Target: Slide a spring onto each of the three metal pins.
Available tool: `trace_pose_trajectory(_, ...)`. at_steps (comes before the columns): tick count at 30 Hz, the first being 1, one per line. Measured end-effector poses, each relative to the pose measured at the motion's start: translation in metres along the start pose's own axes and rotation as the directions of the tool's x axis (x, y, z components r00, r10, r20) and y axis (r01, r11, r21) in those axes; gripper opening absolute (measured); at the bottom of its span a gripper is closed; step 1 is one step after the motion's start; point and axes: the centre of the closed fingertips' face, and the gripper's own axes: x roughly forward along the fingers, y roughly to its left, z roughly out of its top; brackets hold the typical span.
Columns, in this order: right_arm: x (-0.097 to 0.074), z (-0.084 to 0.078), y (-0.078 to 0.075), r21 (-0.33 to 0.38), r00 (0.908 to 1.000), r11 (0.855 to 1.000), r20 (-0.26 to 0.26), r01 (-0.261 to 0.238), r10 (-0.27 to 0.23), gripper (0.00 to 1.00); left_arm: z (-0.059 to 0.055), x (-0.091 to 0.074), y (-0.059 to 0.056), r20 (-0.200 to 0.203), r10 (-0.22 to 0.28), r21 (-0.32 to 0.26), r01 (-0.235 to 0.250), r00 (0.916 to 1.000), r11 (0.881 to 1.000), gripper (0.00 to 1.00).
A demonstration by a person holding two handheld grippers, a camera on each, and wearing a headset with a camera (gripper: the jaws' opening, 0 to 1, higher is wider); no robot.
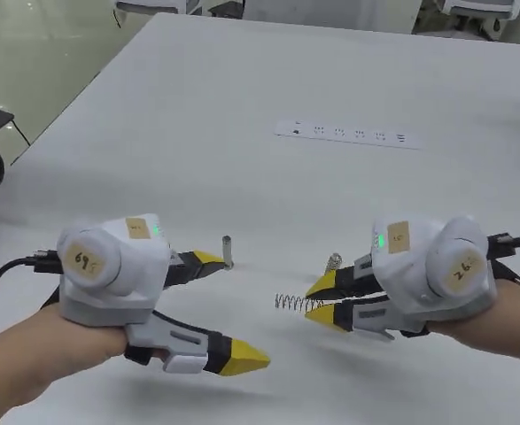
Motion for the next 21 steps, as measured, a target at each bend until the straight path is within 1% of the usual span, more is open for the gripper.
trace_pose_trajectory(5,-0.003,0.001,0.003,-0.004,1.0000,1.000,0.007,-0.002,0.002,0.08,0.009,0.010,-0.005,0.024,-0.034,0.004,0.033,0.9992,0.999,0.64)
trace_pose_trajectory(8,-0.005,0.002,0.004,-0.004,0.9999,1.000,0.012,-0.002,0.002,0.08,0.012,0.014,-0.008,0.027,-0.052,0.016,0.052,0.9983,0.999,0.58)
trace_pose_trajectory(10,-0.006,0.003,0.005,-0.005,0.9999,1.000,0.016,-0.003,0.003,0.08,0.013,0.016,-0.009,0.026,-0.066,0.014,0.066,0.9975,0.998,0.54)
trace_pose_trajectory(14,-0.007,0.005,0.007,-0.004,0.9997,1.000,0.023,-0.003,0.003,0.08,0.017,0.020,-0.012,0.043,-0.091,0.011,0.091,0.9949,0.996,0.40)
trace_pose_trajectory(17,-0.008,0.006,0.008,-0.005,0.9996,1.000,0.027,-0.005,0.005,0.08,0.019,0.022,-0.016,0.046,-0.106,0.013,0.106,0.9933,0.994,0.36)
trace_pose_trajectory(21,-0.009,0.006,0.010,-0.007,0.9996,1.000,0.027,-0.007,0.008,0.08,0.018,0.026,-0.020,0.040,-0.120,0.024,0.119,0.9919,0.993,0.32)
